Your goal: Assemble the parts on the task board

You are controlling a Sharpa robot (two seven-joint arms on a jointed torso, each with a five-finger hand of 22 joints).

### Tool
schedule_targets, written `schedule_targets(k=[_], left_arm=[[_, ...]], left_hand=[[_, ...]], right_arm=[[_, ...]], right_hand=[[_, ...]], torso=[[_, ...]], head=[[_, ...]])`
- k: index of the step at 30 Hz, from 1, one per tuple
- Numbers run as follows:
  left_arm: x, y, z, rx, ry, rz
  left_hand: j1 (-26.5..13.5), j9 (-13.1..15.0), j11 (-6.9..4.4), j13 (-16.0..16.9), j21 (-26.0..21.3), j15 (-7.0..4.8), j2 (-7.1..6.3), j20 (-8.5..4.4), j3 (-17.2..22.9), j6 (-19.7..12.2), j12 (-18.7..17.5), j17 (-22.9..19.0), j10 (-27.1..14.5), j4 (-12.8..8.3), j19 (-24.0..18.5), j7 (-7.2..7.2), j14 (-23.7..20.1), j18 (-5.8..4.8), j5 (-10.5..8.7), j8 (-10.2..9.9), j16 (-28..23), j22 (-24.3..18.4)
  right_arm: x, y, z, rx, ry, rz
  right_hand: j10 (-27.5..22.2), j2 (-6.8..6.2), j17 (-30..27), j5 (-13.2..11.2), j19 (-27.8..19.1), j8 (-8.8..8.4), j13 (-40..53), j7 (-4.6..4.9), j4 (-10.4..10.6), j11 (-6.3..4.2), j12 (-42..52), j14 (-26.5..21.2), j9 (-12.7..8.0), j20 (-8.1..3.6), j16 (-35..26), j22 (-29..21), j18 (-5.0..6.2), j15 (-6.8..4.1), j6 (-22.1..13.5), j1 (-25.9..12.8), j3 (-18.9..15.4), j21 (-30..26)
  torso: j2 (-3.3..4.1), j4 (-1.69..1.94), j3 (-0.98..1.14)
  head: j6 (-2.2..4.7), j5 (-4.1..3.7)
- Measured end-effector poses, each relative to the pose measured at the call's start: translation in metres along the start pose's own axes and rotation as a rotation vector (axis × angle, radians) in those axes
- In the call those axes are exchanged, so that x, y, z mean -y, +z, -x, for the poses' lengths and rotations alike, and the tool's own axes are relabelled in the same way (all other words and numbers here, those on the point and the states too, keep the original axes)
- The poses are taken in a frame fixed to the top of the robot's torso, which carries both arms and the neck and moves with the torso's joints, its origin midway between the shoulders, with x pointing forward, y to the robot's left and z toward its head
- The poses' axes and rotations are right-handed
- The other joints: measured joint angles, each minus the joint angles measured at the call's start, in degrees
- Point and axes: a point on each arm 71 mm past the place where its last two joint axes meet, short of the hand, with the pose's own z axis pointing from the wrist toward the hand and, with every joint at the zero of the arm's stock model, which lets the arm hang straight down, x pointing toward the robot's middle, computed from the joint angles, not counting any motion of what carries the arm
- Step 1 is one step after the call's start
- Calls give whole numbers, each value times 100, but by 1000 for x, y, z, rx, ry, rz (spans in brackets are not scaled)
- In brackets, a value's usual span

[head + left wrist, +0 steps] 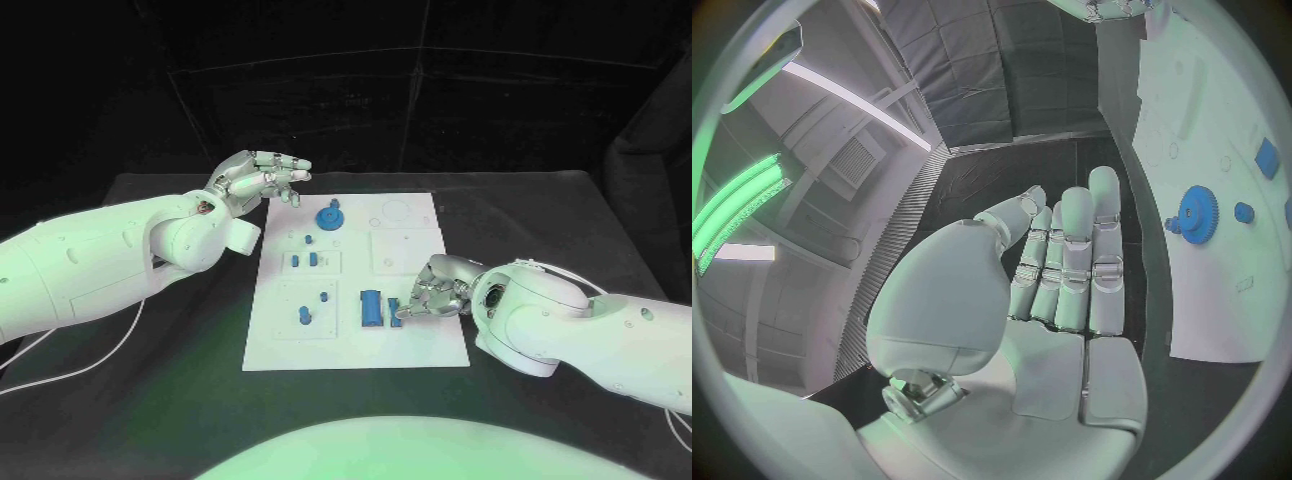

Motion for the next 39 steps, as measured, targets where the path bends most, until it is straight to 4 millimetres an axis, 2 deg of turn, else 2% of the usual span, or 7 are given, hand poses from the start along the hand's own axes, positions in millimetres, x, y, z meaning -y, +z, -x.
schedule_targets(k=[11,14,28,36,39], left_arm=[[0,0,0,-1,0,0],[0,0,0,-1,0,1],[0,0,0,-1,0,1],[0,0,0,0,0,1],[0,0,0,0,0,2]], left_hand=[[0,0,0,0,0,0,0,0,0,0,0,0,0,0,0,0,0,0,0,0,0,0],[0,0,0,1,0,0,0,0,0,0,0,0,0,0,0,0,0,0,0,0,0,0],[0,0,0,1,0,0,0,0,0,0,0,1,0,0,0,0,0,0,0,0,0,0],[0,0,0,1,0,0,0,0,0,0,0,1,0,0,0,0,0,0,0,-1,0,0],[0,0,0,1,0,0,0,0,0,0,0,1,0,0,0,0,0,0,0,-1,0,0]], right_arm=[[1,3,-3,-42,-22,-2],[0,5,-4,-49,-26,-4],[1,13,-3,-42,-38,-16],[1,10,-2,-29,-36,-2],[3,7,0,-18,-14,21]], right_hand=[[0,40,0,0,0,0,5,0,-55,0,0,0,22,0,0,5,0,0,0,39,-9,0],[0,14,0,0,0,0,5,0,-69,0,0,0,22,0,0,5,0,0,0,64,6,0],[0,98,0,0,0,1,3,0,-119,0,0,0,47,0,0,21,0,0,0,145,24,0],[0,99,4,0,0,0,13,0,-135,0,0,0,58,0,0,21,0,0,0,146,8,0],[-14,81,4,29,-5,0,-15,42,-117,14,-77,0,59,5,-34,-6,0,0,-42,127,-44,0]], torso=[[-1,5,-2],[0,7,-3],[2,7,-3],[-1,4,0],[-5,2,0]], head=[[-2,-20],[-9,-12],[-29,-1],[-32,4],[-24,2]])
